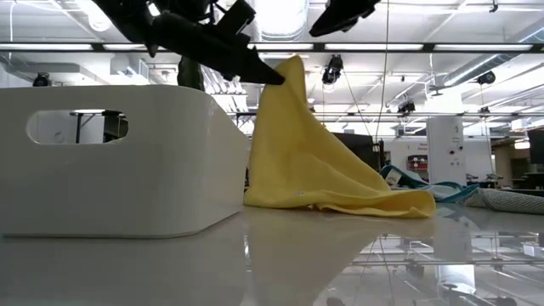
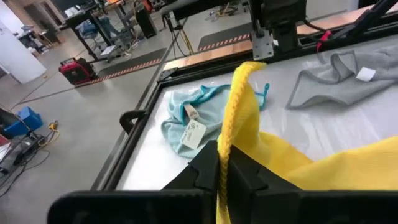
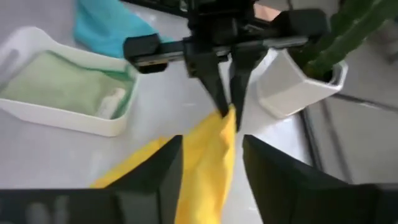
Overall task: Fold microfiber towels
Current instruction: Fold the yellow microfiber towel
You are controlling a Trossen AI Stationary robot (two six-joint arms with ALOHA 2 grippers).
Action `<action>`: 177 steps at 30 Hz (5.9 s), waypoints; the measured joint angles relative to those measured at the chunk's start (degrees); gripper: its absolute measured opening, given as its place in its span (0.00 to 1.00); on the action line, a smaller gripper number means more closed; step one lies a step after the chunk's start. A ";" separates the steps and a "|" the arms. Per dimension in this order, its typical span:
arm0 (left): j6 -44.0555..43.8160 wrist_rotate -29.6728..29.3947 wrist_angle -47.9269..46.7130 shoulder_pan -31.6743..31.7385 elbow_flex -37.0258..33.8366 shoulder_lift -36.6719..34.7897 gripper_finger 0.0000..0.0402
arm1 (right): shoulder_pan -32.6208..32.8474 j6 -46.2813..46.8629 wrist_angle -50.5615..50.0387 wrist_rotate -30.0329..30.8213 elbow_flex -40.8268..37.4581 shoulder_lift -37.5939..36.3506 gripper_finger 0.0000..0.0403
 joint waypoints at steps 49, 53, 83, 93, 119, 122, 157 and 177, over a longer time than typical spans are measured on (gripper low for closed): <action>-6.22 10.53 -4.31 0.28 -3.54 -7.02 0.15 | -5.12 -0.26 26.83 -7.56 -18.58 1.79 0.02; -7.75 10.81 -3.96 0.42 -3.58 -6.91 0.26 | -4.11 -3.53 20.40 -4.56 -14.08 3.52 0.02; -3.37 11.74 3.02 -0.23 -3.57 -2.79 0.00 | -4.20 -1.41 16.61 -4.75 -9.45 7.42 0.07; 3.20 15.77 -8.67 -2.31 -4.82 -6.65 0.00 | -6.11 2.15 14.13 -10.66 -12.39 6.93 0.37; 10.38 15.45 -3.67 3.72 -3.67 -7.67 0.00 | -13.97 -4.14 15.92 -0.50 -17.62 15.82 0.03; 8.95 16.02 -3.96 4.19 -3.77 -8.63 0.00 | -13.73 -3.89 10.98 1.97 -15.75 10.88 0.02; 5.80 42.85 -15.90 3.04 -7.67 -8.96 0.00 | -19.74 16.81 36.38 -30.10 -23.72 24.72 0.47; 5.69 42.03 -14.22 3.04 -7.82 -8.94 0.00 | -18.61 11.05 40.29 -33.23 -23.83 28.17 0.29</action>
